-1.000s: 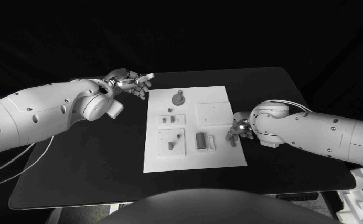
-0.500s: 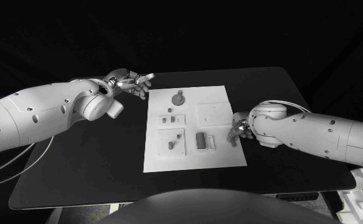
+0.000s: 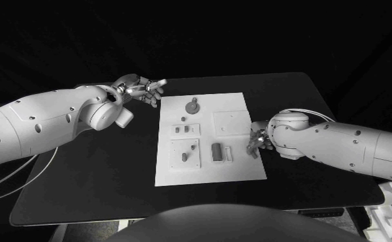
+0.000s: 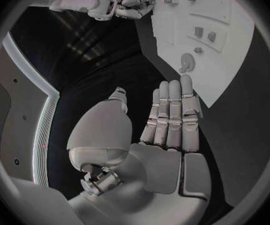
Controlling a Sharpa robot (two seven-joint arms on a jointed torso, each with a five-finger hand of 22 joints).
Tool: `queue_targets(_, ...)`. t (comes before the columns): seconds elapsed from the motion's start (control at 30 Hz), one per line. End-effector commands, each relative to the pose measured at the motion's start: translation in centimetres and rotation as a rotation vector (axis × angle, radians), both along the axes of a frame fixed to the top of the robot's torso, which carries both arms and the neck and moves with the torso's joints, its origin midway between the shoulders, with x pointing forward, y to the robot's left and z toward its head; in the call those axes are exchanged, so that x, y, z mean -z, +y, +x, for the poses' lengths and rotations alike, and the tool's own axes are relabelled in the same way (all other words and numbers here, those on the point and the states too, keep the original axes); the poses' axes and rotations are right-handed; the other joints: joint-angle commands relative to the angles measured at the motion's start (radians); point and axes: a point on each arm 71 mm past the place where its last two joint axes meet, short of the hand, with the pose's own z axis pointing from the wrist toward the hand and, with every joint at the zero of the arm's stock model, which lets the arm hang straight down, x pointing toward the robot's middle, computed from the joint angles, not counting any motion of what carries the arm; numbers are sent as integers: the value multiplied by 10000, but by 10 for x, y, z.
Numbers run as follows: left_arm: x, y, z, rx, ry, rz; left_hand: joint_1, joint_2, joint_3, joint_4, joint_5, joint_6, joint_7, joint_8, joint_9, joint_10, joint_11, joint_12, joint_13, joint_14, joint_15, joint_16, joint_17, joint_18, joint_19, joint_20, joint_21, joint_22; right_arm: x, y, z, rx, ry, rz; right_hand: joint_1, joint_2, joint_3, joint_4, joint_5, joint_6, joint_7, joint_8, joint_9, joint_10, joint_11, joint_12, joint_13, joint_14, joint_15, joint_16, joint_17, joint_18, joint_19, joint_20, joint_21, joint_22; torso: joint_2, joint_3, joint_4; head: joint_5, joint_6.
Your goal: Assemble the parts on the task board
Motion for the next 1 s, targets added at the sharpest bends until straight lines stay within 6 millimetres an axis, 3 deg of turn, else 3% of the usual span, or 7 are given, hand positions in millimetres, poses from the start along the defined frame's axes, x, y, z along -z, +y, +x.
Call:
queue_targets(0.03,-1,-2,0,125,-38,-51,-60,2,67,4,20,-71,-23,51,-13,-6,-48,-56,-10,-56,-28,49,-13,106,77,-24,-49,7,10,-5,-7,272,246,-138,61,208,332,7,-21,95,37,-32,-2577,105,-41,-10,-22,61,11,19,-5,141,37,89,25,104,-1,-1,-7,-2,1)
queue_targets(0.47,-1,-2,0,123,-38,-49,-47,-2,74,5,20,-71,-23,53,-14,-6,-47,-55,-9,-57,-28,51,-13,105,77,-23,-50,9,10,-4,-11,778,514,622,-490,507,761,-31,983,319,-52,13,-2596,383,-126,-74,-88,285,87,20,-32,141,195,35,107,114,-1,12,-3,-10,1)
queue_targets(1.0,-1,-2,0,137,-4,-26,-48,-10,79,7,20,-72,-22,56,-17,-6,-46,-55,-9,-58,-27,52,-14,103,78,-20,-53,12,-6,-1,-16,1577,848,1870,-588,512,773,-21,1072,350,-59,20,-2599,416,-132,-80,-88,316,88,22,-32,141,224,25,126,117,-2,3,1,-3,1)
